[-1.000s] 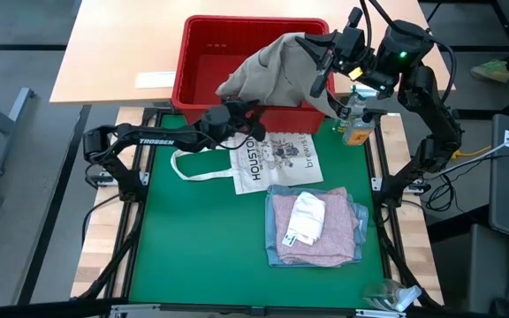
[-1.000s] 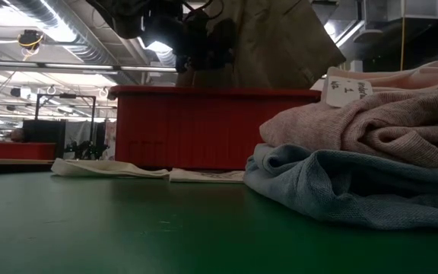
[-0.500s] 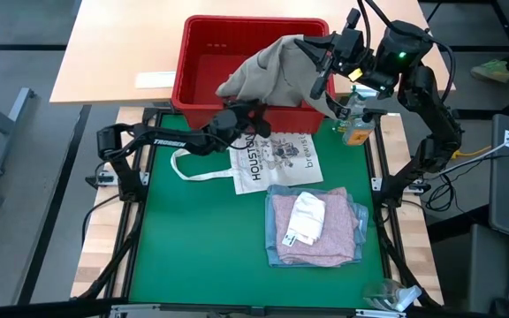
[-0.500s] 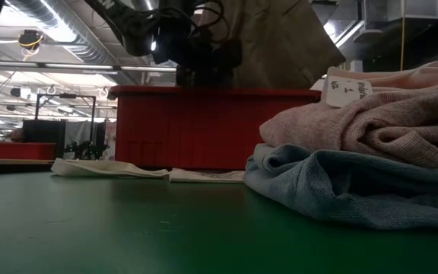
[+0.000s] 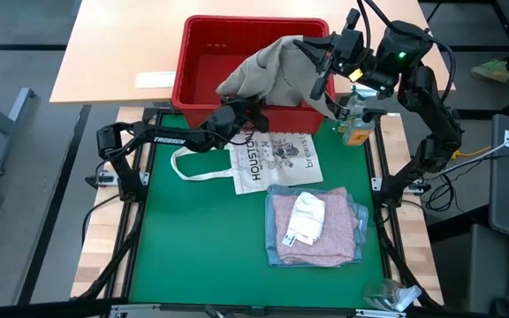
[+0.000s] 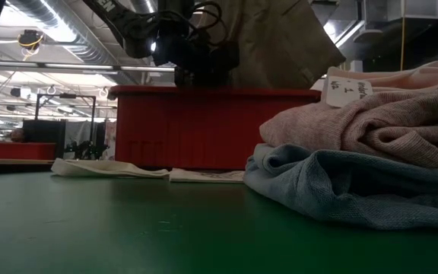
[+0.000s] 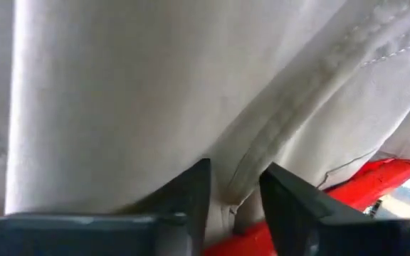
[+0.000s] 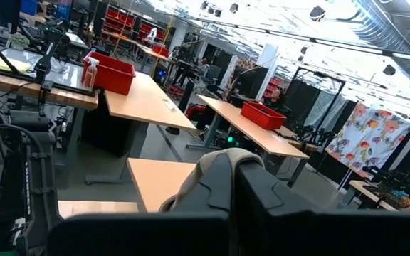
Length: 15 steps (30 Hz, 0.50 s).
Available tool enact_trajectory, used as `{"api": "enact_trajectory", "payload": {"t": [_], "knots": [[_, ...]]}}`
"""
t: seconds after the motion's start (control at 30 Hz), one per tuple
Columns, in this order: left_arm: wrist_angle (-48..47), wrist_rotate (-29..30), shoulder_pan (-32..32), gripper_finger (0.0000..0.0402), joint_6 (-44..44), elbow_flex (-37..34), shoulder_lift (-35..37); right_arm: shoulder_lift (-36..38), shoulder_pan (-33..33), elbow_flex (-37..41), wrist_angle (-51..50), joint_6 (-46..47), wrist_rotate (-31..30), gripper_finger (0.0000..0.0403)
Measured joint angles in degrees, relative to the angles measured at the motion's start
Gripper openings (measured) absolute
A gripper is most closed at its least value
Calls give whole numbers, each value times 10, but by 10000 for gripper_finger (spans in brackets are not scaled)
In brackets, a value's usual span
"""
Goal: Fold Laundry from Bin
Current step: Fold the light brown shorts from the red laundry basket
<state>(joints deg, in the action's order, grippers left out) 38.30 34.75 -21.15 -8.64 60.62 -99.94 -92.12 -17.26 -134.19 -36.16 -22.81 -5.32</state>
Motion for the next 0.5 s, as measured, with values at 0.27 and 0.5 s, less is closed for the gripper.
{"api": "enact_trajectory", "payload": {"t": [0.27, 0.5], "knots": [[-3, -26, 8, 8, 1, 0, 7, 0, 0, 0, 0, -2, -21, 3], [-24, -29, 33, 2, 7, 0, 92, 0, 0, 0, 1, -49, -100, 6]]}}
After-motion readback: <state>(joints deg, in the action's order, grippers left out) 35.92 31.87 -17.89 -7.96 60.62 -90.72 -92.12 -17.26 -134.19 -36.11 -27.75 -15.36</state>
